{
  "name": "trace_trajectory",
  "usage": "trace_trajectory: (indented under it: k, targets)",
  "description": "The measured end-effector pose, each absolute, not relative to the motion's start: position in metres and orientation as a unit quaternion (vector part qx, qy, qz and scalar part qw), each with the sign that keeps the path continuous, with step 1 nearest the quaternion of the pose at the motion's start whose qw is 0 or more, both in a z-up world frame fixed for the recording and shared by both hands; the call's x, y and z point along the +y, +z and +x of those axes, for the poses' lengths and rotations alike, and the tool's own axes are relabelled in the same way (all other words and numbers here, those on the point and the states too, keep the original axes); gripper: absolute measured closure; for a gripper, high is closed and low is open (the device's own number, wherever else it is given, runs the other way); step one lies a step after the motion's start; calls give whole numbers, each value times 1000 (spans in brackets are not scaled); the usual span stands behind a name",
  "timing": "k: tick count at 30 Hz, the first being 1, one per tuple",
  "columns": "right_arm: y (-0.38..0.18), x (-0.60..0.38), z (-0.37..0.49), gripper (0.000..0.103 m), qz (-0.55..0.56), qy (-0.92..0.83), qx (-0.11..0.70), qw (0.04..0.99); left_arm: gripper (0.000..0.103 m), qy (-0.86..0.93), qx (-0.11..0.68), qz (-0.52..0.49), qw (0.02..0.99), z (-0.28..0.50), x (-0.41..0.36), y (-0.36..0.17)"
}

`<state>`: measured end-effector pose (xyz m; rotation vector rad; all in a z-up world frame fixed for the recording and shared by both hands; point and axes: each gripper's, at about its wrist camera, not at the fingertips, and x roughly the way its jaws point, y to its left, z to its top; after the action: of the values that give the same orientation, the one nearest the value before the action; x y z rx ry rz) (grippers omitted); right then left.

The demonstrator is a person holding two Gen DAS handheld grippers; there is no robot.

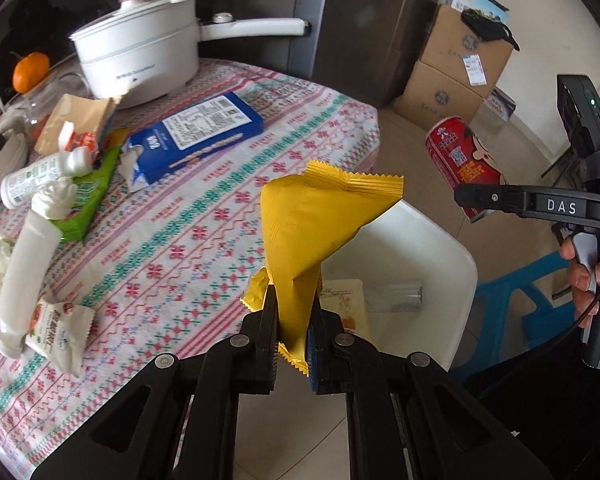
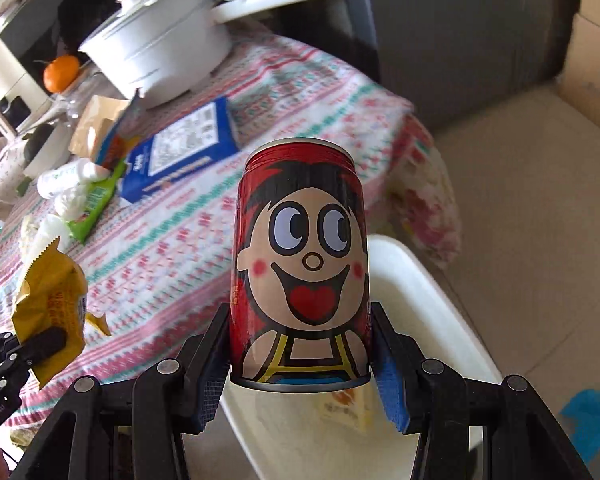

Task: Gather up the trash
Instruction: 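Carry wrapper and can over the bin and release both into it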

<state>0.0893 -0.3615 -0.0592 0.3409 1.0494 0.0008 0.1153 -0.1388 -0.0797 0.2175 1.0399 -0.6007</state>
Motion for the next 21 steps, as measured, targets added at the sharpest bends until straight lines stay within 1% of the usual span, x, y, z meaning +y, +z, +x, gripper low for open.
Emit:
trace_trajectory:
  k: [8,13,16,17,18,19,21]
  targets:
    - [-73,-389,78,47,176,-27,516,838,91,-325,501,138,790,102,-199,-126]
    - [-80,-397,77,47,177,-37,526,831,91,-330,500,151,786,105,-219,-148]
    - [-85,-399,76,47,176,-41,532,827,89,-333,494,154,788,107,-224,-152]
    - [-86,-401,76,47,176,-42,534,826,85,-332,493,157,789,107,-226,-153]
    - [-87,-402,75,47,176,-44,535,825,78,-331,493,158,789,107,-226,-153]
    - [-88,-403,74,47,177,-45,537,824,74,-330,493,158,789,107,-227,-153]
    - [-89,-405,74,47,178,-47,539,822,58,-325,491,160,793,109,-226,-151]
